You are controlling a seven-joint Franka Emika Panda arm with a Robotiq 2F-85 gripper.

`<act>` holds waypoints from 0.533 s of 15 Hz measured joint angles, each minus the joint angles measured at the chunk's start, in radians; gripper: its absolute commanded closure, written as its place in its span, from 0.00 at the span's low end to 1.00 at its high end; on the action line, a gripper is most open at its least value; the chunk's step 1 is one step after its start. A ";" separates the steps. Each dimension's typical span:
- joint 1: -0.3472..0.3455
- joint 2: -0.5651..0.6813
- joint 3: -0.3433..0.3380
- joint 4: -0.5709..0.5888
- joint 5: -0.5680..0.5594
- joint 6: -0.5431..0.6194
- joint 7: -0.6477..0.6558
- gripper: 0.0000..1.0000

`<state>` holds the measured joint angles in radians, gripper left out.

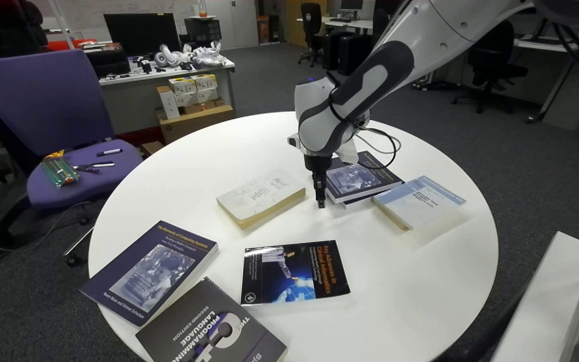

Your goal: Move one book from the left to the right.

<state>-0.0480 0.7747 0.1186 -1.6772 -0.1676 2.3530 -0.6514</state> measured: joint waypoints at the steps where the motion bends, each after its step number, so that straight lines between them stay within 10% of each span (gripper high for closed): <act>1: -0.003 0.000 0.000 -0.002 0.000 0.000 0.000 0.00; 8: -0.006 0.000 0.000 -0.032 0.000 0.000 0.000 0.00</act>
<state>-0.0544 0.7752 0.1185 -1.7088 -0.1677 2.3530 -0.6514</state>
